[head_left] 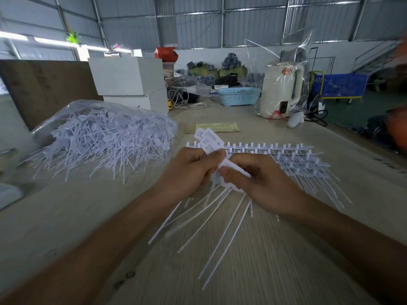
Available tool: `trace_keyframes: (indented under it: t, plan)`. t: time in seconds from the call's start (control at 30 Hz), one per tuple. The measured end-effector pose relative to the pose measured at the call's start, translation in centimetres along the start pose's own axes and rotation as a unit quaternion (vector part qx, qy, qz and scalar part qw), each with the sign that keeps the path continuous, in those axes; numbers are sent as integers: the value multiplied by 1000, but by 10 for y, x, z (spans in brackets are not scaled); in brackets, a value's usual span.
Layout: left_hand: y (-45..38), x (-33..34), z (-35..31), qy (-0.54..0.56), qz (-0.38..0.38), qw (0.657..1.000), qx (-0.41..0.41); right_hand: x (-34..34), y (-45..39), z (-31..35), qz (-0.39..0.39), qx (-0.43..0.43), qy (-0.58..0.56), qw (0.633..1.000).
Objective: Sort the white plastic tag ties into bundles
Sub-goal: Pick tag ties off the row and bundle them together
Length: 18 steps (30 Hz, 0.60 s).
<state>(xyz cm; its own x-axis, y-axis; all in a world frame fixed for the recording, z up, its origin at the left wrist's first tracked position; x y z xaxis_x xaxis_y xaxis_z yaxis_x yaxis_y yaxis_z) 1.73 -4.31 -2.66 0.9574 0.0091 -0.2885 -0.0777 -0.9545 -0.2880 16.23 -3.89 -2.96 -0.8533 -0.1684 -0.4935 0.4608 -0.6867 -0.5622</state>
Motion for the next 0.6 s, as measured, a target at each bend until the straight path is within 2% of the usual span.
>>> trace_keyframes:
  t: [0.1, 0.2, 0.37, 0.47, 0.6]
  plan:
    - [1, -4, -9, -85, 28, 991, 99, -2, 0, -5, 45, 44, -93, 994]
    - [2, -5, -9, -135, 15, 980, 148, -2, 3, -10, 86, 70, -149, 983]
    - [1, -3, -12, -114, 29, 976, 182, 1, 4, -6, 137, 90, -251, 954]
    - [1, -12, -17, -134, 5, 973, 185, 7, 10, -5, 195, 103, -258, 941]
    - [0, -25, -16, -120, -36, 980, 157, 9, 8, 0, 163, 92, -249, 950]
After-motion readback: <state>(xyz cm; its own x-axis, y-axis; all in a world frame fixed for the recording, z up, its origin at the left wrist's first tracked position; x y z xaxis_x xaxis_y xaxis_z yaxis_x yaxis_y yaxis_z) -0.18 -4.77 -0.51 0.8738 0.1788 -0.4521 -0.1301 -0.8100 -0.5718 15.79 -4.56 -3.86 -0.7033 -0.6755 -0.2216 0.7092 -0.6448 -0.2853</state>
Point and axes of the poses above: each hand's wrist, its own y-axis away from the middle knuckle, its own x-axis out of the palm, z = x × y, the point moved 6 cm from there along -y, towards the middle knuckle, and after that the axes turned 1 degree about -z, right-handed, at the moved point
